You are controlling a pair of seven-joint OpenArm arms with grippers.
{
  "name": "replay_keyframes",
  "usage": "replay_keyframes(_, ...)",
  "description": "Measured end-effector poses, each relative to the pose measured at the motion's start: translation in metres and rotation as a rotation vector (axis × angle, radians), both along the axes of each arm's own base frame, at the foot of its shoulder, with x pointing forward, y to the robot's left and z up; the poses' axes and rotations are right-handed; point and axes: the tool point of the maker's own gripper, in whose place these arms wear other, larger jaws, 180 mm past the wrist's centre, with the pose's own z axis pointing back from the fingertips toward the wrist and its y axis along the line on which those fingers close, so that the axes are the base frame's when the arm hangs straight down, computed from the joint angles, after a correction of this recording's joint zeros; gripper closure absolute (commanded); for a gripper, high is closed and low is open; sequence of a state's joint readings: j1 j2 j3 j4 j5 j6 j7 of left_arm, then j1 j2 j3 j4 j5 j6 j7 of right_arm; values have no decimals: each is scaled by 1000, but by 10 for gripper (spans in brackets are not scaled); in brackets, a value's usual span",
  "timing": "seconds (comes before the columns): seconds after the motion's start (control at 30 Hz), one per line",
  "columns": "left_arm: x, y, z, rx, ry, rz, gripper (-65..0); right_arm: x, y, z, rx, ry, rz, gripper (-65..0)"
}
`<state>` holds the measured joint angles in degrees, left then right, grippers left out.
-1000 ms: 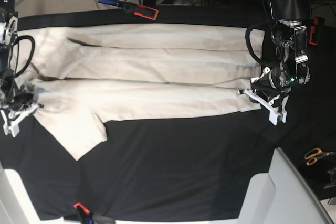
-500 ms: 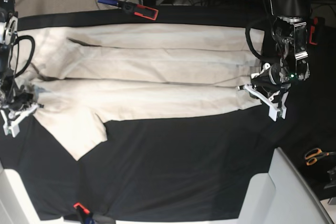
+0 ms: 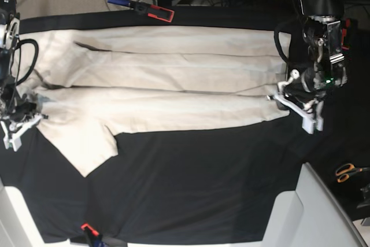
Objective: Fold the T-shirt properly
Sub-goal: 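Release the shirt with the left gripper and shift it along the hem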
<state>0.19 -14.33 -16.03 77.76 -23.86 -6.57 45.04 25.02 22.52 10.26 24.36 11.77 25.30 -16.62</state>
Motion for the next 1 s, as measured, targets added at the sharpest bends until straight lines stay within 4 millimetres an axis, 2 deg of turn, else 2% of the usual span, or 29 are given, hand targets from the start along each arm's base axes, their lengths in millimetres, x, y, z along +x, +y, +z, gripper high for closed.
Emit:
replay_keyframes(0.13,3,36,36,7,-48,109,-171,0,0,0,1,0,-1,-8)
replay_keyframes(0.2,6,42,45,16,-33,114,-171,0,0,0,1,0,0,-8)
replay_keyframes(0.3,21,40,55,-17,-73,125,-171,0,0,0,2,0,-1,-6)
replay_keyframes(0.37,25,42,41,-48,-37,143,-173,1,1,0,4,-2,0,-6)
replay_keyframes(0.47,21,39,11,-104,53,175,-174,0,0,0,1,0,0,-6)
replay_keyframes(0.57,18,35,-1,-142,84,190,-178,0,0,0,2,0,0,-6)
replay_keyframes(0.67,20,34,0,-157,75,193,-253,0,0,0,3,-1,-1,-6)
replay_keyframes(0.73,25,29,5,-227,41,203,-336,0,0,0,3,-1,-2,-6)
replay_keyframes(0.8,31,23,14,-320,-3,211,-380,0,2,-1,-10,4,19,-5)
replay_keyframes(0.9,35,28,24,-396,-55,228,-397,0,4,-2,-52,24,77,-3)
replay_keyframes(1.0,26,35,19,-412,-40,252,-397,2,5,-1,-47,17,68,-3)
